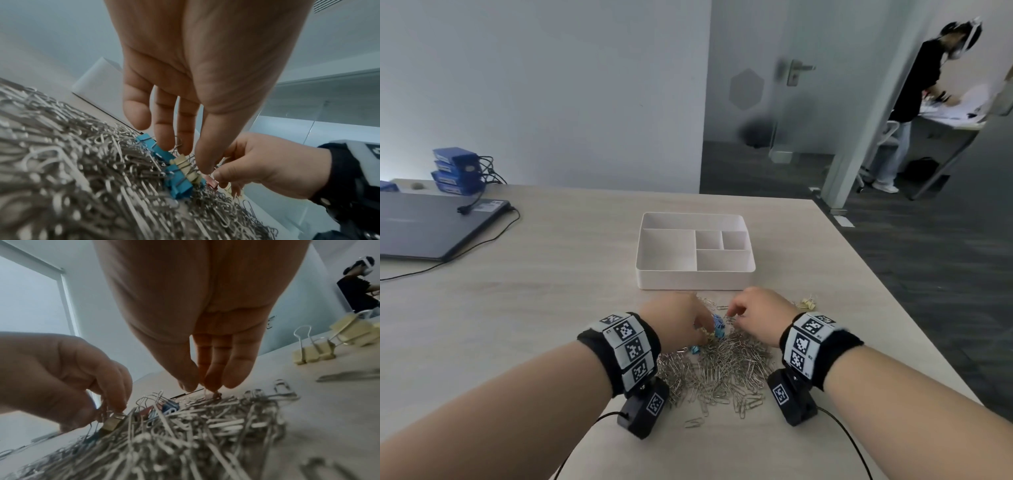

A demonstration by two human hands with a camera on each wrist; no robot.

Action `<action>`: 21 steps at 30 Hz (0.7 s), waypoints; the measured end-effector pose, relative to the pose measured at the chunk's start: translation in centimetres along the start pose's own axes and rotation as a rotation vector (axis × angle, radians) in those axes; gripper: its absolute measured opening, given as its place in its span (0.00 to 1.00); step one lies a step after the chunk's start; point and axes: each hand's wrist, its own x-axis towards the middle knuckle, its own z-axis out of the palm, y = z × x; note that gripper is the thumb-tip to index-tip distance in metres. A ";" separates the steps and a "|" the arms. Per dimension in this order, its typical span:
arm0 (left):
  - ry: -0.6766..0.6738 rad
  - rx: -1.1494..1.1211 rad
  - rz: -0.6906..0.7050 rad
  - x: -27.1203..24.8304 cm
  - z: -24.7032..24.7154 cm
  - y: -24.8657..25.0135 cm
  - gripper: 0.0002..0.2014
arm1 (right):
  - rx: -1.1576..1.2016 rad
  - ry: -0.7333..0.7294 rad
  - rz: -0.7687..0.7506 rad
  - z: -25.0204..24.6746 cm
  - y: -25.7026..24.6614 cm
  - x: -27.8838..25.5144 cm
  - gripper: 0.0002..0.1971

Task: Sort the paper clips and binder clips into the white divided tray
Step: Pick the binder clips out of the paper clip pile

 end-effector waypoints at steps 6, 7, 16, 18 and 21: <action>0.000 -0.107 -0.056 -0.1 0.1 -0.8 0.06 | 0.183 0.068 0.074 -0.3 1.4 -0.8 0.09; 0.009 -0.125 -0.068 -0.1 0.1 -1.1 0.05 | 0.236 0.085 0.091 -0.3 1.6 -1.0 0.08; 0.110 -0.376 -0.146 -0.7 -0.8 -1.9 0.02 | 0.445 0.163 0.262 -1.3 5.9 -2.3 0.05; 0.127 -0.519 -0.187 -0.7 -0.9 -2.1 0.02 | 0.449 0.141 0.281 -1.4 7.2 -2.5 0.08; 0.162 -0.749 -0.249 -0.7 -1.0 -2.1 0.03 | 0.434 0.163 0.330 -1.5 8.7 -2.7 0.10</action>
